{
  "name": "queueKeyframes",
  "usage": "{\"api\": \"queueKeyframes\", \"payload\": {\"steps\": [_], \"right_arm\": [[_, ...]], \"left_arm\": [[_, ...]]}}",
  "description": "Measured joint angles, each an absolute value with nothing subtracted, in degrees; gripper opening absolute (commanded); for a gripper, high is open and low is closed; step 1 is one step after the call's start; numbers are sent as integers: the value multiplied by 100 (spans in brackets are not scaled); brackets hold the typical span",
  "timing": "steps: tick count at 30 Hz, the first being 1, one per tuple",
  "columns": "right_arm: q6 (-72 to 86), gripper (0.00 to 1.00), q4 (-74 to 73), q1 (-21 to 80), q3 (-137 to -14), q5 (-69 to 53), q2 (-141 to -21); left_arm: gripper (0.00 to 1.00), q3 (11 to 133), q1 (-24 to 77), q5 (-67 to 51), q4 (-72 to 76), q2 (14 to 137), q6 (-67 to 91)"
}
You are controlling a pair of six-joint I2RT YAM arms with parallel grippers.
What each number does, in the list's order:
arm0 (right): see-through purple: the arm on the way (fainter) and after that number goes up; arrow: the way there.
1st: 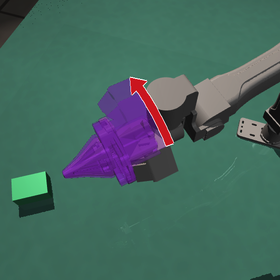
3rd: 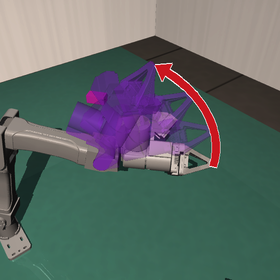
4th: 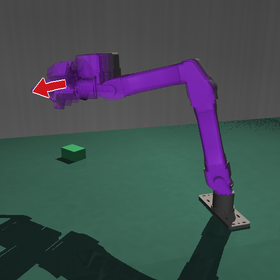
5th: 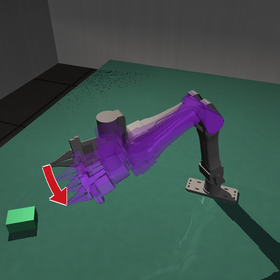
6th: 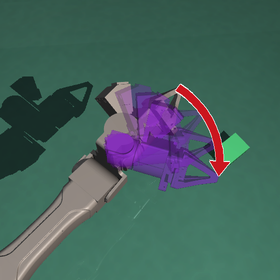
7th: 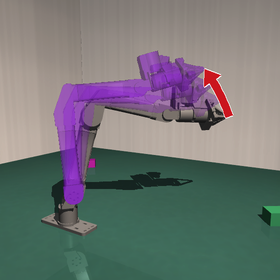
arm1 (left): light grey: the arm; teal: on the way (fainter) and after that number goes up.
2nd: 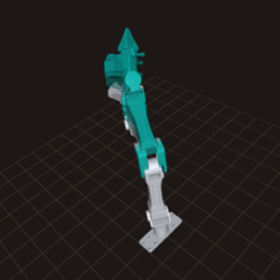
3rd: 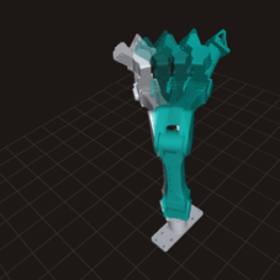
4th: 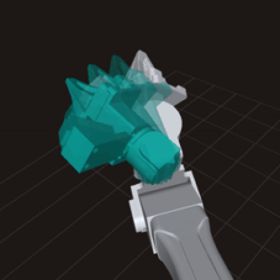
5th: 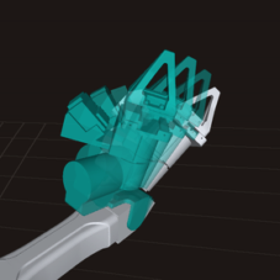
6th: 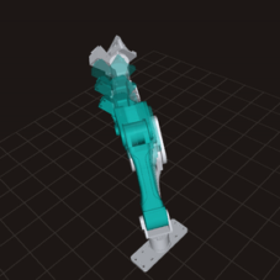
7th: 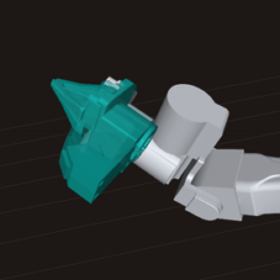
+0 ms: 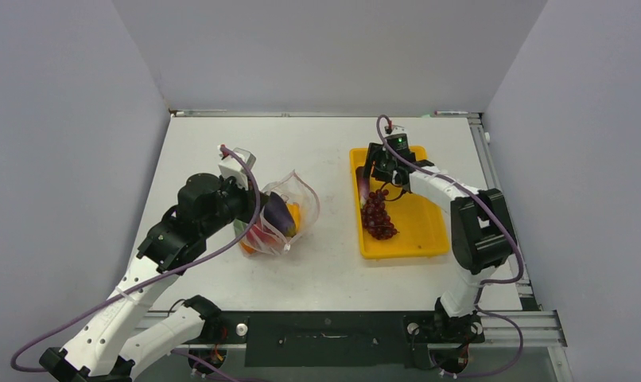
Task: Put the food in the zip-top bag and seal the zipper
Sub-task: Pick up the fake vegetable from the bin.
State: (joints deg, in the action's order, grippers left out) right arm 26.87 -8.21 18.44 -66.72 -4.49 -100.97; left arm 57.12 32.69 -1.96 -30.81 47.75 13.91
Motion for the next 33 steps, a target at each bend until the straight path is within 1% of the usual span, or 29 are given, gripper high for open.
{"api": "queueKeyframes", "payload": {"steps": [9,18,23,28,29,33], "right_arm": [[2827,59,-569,1678,-6949,-843,-10825],[2947,58,-311,1636,-7019,-1177,-11093],[2998,48,-266,1608,-7019,-1297,-11172],[3035,46,-207,1594,-7019,-1319,-11181],[3035,44,-207,1590,-7019,-1319,-11181],[3035,28,-211,1577,-7131,-1319,-11251]], "left_arm": [[0,5712,3269,-196,-3081,4836,1391],[0,5712,3269,-178,-3085,4884,1391],[0,5712,3269,-174,-3085,4888,1391],[0,5712,3269,-174,-3085,4888,1391],[0,5712,3269,-174,-3085,4888,1391],[0,5712,3269,-174,-3085,4888,1391]]}}
